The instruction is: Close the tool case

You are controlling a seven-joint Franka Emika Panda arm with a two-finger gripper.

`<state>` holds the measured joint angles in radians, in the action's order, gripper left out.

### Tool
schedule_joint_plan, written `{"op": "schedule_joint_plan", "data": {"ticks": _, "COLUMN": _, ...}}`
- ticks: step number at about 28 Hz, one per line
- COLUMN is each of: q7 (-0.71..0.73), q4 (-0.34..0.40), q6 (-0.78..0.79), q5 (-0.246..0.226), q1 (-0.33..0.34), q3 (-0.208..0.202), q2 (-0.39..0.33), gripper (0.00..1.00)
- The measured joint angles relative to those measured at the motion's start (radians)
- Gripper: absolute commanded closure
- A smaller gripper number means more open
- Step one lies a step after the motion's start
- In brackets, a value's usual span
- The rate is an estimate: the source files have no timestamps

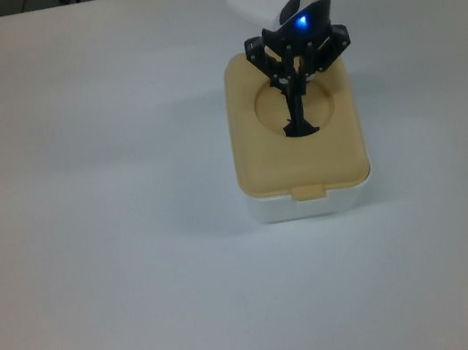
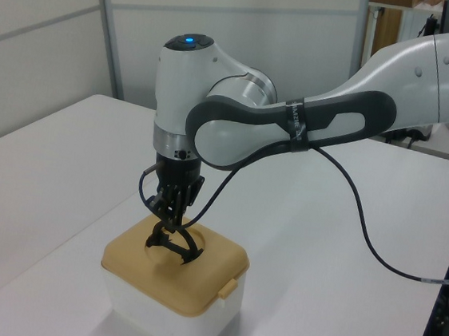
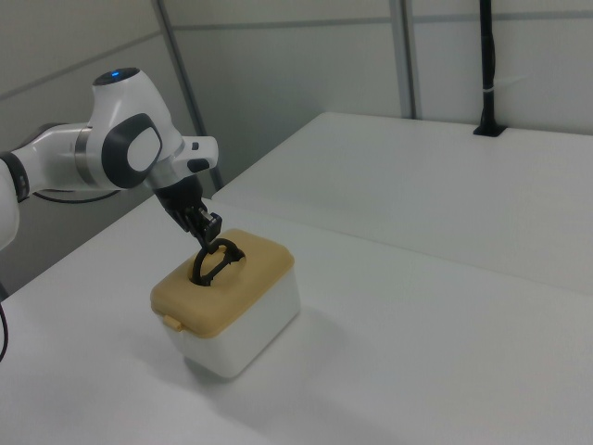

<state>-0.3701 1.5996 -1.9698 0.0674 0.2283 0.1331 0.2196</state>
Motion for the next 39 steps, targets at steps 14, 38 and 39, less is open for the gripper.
{"op": "schedule_joint_plan", "data": {"ticks": 14, "q7": 0.002, "q4": -0.036, "q6": -0.005, "q5": 0.002, "q1": -0.001, "q3": -0.009, "q2": 0.004, "gripper": 0.00}}
{"op": "schedule_joint_plan", "data": {"ticks": 38, "q7": 0.227, "q4": -0.072, "q6": 0.406, "q5": -0.058, "q1": -0.270, "q3": -0.031, "q2": -0.224, "gripper": 0.00}}
{"op": "schedule_joint_plan", "data": {"ticks": 39, "q7": 0.227, "q4": -0.072, "q6": 0.409, "q5": -0.058, "q1": -0.280, "q3": -0.031, "q2": -0.230, "gripper": 0.00}}
